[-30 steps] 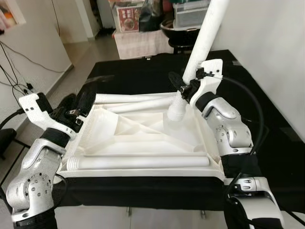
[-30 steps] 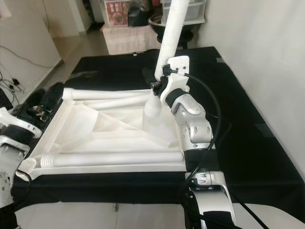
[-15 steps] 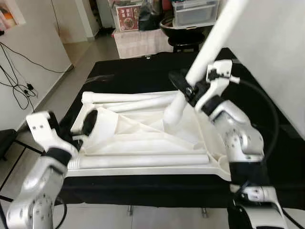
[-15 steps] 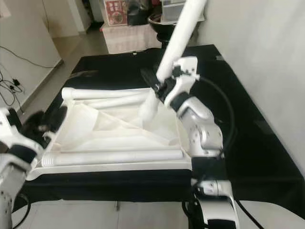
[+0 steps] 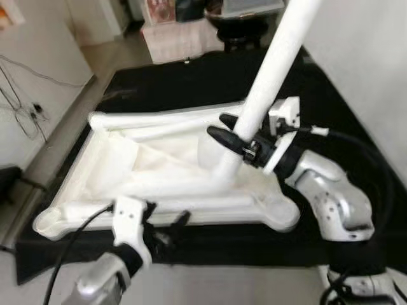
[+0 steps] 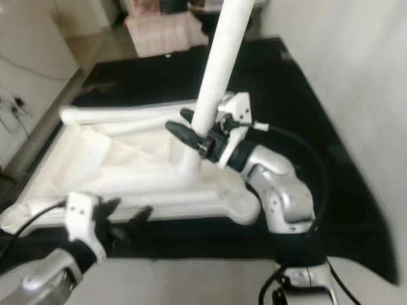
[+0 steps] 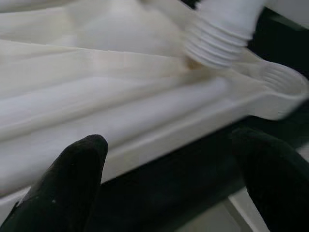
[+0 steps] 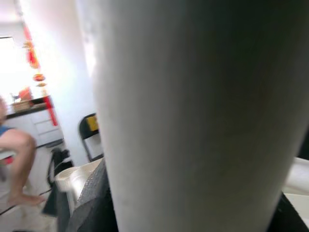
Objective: Building children table
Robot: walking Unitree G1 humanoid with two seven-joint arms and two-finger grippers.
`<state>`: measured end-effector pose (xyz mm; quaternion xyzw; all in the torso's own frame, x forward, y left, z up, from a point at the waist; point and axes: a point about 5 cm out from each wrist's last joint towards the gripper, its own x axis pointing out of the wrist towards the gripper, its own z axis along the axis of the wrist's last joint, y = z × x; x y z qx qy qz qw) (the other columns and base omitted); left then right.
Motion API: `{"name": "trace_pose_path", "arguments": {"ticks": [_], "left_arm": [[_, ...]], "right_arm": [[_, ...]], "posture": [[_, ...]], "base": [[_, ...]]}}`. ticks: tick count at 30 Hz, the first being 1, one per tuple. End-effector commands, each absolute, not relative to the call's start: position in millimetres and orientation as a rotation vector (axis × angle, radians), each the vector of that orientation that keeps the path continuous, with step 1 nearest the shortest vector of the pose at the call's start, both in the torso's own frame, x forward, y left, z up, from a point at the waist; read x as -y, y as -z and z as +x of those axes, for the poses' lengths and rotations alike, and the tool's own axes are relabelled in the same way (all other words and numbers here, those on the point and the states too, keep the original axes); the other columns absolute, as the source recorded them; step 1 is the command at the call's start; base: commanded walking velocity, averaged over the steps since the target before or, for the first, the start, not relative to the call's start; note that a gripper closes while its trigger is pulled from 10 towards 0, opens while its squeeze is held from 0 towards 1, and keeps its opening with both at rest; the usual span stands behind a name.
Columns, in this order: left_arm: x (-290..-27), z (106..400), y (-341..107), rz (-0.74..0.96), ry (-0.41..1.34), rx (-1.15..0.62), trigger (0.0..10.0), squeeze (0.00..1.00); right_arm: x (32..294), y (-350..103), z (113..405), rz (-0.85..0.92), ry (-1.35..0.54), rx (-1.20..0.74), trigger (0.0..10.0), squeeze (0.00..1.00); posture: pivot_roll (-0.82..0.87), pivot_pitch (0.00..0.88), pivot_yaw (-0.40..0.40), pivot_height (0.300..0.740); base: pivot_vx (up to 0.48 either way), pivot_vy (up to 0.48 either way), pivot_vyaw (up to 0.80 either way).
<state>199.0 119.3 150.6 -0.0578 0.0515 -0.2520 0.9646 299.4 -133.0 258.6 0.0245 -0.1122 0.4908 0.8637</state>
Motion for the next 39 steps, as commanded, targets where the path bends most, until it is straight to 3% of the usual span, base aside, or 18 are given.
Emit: {"name": "trace_pose_path", "arguments": {"ticks": [1, 8, 18, 24, 39], "left_arm": [[-122, 195, -151, -0.058, 0.513, -0.105, 10.0, 0.00], [-120, 191, -152, -0.005, 0.509, -0.080, 10.0, 0.00], [-120, 188, -154, 0.021, 0.469, -0.061, 10.0, 0.00], [-117, 186, -154, 0.013, 0.458, -0.057, 10.0, 0.00], [-119, 185, -144, 0.096, 0.408, -0.149, 10.0, 0.00]], "right_arm": [[124, -268, 286, 0.047, -1.141, 0.274, 10.0, 0.00], [129, -275, 277, -0.025, -1.211, 0.283, 10.0, 0.00], [129, -271, 268, -0.177, -1.287, 0.234, 10.0, 0.00], [126, -271, 271, -0.199, -1.305, 0.228, 10.0, 0.00], [108, -265, 277, -0.202, -1.315, 0.230, 10.0, 0.00]], "posture": [[-0.06, 0.230, 0.111, 0.740], [-0.06, 0.232, 0.112, 0.740], [-0.06, 0.226, 0.103, 0.740], [-0.08, 0.222, 0.079, 0.740], [-0.07, 0.231, 0.087, 0.740]], "base": [[0.000, 0.000, -0.80], [0.000, 0.000, -0.80], [0.000, 0.000, 0.00], [0.000, -0.400, 0.00], [0.000, 0.000, 0.00]]}}
